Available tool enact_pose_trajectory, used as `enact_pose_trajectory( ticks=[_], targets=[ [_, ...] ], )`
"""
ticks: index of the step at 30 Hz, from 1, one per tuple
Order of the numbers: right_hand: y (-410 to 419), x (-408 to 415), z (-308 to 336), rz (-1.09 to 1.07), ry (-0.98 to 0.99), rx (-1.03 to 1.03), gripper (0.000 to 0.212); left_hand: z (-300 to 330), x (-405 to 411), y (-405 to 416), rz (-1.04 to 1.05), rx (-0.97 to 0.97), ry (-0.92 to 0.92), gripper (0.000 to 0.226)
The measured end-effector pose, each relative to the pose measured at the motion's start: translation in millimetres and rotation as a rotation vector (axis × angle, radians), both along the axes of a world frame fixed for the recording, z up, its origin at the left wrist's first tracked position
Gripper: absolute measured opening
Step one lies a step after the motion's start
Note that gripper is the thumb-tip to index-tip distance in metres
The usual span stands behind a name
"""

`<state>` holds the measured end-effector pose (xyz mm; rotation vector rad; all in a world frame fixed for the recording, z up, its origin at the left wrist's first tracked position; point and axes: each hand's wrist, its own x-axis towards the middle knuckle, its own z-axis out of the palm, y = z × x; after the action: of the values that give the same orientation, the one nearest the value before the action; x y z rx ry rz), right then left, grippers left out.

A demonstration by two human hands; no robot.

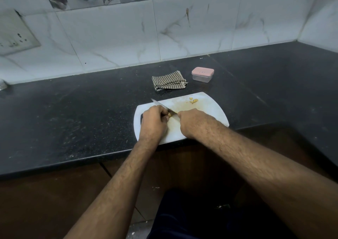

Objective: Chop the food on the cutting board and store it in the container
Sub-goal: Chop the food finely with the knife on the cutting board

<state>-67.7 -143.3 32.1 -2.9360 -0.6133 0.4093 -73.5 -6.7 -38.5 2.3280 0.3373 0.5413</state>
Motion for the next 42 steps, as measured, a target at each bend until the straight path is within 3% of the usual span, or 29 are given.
enact_pose_trajectory(
  ticks=[5, 15, 29, 42],
  targets=[
    [-2.6, -3.8, -2.5, 0.001, 0.032, 0.01, 0.048, 0.3, -0.6, -0.8, 0.03, -0.013, -0.008, 0.038],
    [-13.3, 2.0, -11.1, -0.031, -0.072, 0.08, 0.029, 3.7, 0.2, -5.7, 0.058, 0.033, 0.032, 0.02],
    [-19.6, -6.7, -4.4, 0.016, -0.099, 0.078, 0.028, 5.1, 2.7, -7.4, 0.111, 0.097, 0.073, 0.015],
    [-16.9, -0.9, 1.7, 0.038, -0.04, 0.019, 0.034, 0.7, 3.1, -4.6, 0.098, 0.043, 0.005, 0.014]
  ],
)
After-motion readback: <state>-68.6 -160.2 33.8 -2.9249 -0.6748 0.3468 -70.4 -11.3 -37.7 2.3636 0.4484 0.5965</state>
